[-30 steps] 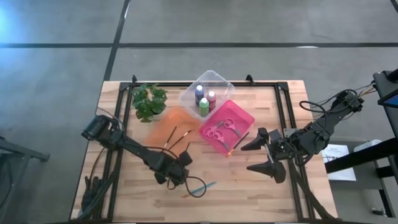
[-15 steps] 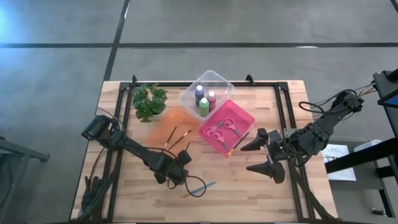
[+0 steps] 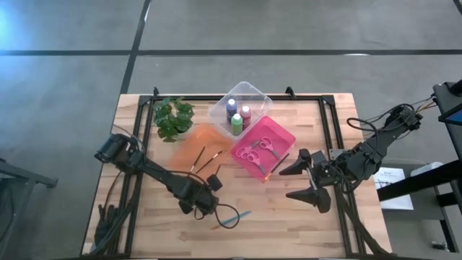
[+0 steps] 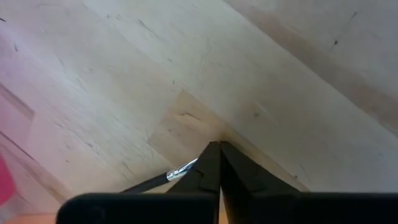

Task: Pick & Place Paint Supplies
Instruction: Put the black eyeshadow brush into the yellow bin

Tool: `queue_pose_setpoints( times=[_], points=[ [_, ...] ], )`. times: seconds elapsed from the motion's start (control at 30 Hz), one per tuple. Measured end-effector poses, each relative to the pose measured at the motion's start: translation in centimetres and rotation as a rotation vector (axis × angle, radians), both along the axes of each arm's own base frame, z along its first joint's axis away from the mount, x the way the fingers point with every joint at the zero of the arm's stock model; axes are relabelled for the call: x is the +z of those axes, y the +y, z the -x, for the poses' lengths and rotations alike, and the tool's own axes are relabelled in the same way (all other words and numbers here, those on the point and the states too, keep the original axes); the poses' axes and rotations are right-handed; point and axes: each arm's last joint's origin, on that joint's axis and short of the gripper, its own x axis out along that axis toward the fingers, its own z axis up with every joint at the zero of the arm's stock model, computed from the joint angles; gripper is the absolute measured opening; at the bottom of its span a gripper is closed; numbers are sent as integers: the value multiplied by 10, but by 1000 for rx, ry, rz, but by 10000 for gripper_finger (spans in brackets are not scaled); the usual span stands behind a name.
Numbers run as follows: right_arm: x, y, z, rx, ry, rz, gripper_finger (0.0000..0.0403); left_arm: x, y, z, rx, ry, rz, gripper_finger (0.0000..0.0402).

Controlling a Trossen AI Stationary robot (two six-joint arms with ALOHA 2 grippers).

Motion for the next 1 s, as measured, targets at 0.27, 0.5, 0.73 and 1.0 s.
queue_pose_setpoints(
  times=[0.27, 0.5, 0.73, 1.0],
  points=[
    [0, 0, 0, 0, -2, -2, 370, 1, -1, 0, 0, -2, 4, 7],
    [1, 0, 0, 0, -6, -4, 370, 16, -11, -1, 2, -33, 30, 3],
    [-1, 1, 0, 19, -3, 2, 370, 46, -22, -2, -5, -106, 71, 2],
    [-5, 2, -1, 20, -2, 3, 370, 74, -26, -4, 16, -163, 77, 1]
  ],
)
